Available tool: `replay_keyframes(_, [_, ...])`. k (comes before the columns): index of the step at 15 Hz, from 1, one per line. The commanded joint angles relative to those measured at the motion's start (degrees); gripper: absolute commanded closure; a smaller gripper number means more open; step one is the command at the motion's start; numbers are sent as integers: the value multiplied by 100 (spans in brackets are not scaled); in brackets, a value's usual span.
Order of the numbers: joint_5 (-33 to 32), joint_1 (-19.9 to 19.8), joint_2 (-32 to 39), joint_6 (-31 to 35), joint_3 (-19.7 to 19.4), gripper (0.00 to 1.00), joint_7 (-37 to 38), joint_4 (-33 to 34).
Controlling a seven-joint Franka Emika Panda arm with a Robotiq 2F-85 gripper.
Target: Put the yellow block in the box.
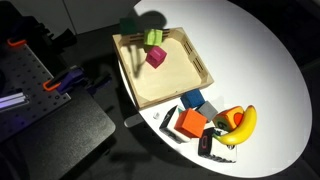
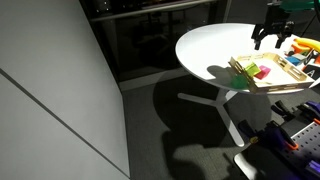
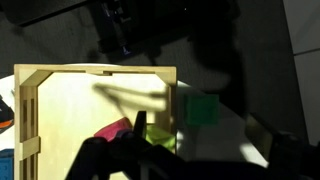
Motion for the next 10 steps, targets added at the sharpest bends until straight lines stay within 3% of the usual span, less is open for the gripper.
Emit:
replay_keyframes(1, [-32,-18,-548,-321,138,0,-93,-224])
replay_keyframes(10, [-395,-11,-1448,630,431,0,529,-806])
